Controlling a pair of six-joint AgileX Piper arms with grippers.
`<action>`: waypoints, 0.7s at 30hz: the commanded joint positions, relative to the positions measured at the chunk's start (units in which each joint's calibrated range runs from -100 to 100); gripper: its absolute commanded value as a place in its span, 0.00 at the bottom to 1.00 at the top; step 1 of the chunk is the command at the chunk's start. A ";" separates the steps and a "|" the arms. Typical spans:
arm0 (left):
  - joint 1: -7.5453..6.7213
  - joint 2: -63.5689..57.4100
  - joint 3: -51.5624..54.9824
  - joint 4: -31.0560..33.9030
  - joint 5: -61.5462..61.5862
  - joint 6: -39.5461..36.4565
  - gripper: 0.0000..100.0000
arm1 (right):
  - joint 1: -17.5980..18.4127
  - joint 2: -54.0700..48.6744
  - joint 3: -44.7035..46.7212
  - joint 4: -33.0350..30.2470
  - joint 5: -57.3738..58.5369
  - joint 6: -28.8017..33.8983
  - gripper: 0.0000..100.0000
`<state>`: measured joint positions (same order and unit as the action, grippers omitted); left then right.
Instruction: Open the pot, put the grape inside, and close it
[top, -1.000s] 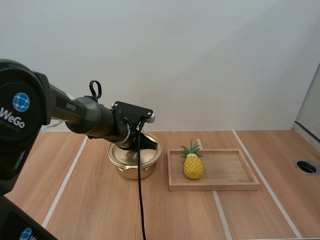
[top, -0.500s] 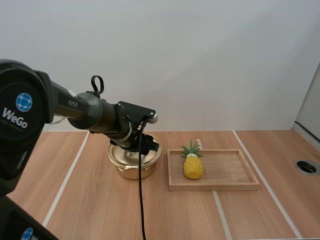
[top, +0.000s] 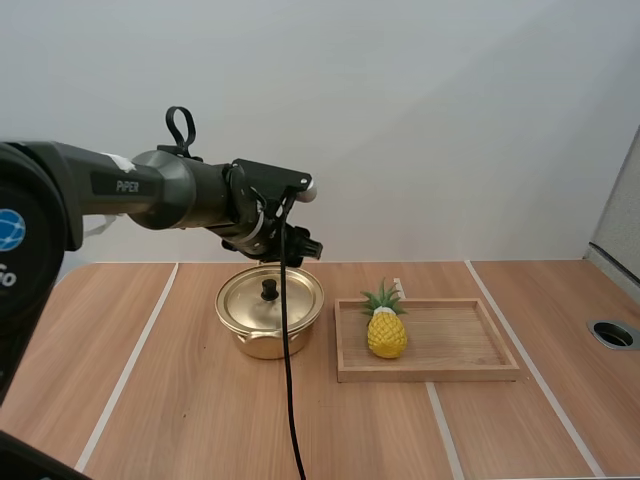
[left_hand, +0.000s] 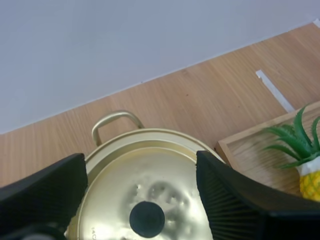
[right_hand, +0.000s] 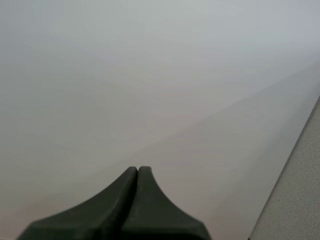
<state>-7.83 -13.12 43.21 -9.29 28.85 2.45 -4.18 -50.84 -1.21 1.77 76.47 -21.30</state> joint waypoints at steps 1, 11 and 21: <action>-0.11 -1.66 -3.86 3.10 0.15 -2.85 1.00 | -0.22 -0.62 -0.35 -0.99 0.18 -0.32 0.00; 5.76 -6.70 -26.15 7.70 8.08 -4.21 1.00 | -0.22 -0.62 -0.35 -2.09 0.18 -0.32 0.00; 9.36 -13.30 -40.85 5.66 10.42 -4.22 0.35 | -0.22 -0.51 -0.35 0.02 -1.32 -0.32 0.00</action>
<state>1.47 -24.45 4.03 -1.83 38.58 -1.29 -4.18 -50.84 -1.21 1.30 76.46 -21.30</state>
